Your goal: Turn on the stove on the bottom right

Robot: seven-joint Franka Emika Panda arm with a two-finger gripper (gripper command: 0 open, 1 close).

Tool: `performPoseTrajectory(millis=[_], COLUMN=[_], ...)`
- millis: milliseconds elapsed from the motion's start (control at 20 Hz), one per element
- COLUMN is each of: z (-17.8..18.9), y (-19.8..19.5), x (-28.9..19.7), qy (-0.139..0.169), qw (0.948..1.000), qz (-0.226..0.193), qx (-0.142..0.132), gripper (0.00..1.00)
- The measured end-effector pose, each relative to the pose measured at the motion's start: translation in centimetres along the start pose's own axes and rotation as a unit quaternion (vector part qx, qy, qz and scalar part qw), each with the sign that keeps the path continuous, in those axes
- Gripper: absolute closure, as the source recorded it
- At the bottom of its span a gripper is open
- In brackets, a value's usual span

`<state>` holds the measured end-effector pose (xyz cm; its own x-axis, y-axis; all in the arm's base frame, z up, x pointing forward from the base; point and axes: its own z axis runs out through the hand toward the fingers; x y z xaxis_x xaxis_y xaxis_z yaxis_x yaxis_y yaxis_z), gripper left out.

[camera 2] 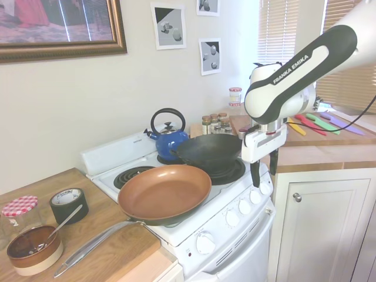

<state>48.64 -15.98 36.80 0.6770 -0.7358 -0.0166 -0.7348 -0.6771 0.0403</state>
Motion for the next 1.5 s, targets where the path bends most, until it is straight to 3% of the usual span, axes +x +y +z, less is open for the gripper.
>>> performPoseTrajectory(millis=[1500], z=[1.7], y=[0.1], x=[2.5], qy=[0.017], qw=[0.9993], qz=[-0.012], qx=[-0.031], gripper=[1.00])
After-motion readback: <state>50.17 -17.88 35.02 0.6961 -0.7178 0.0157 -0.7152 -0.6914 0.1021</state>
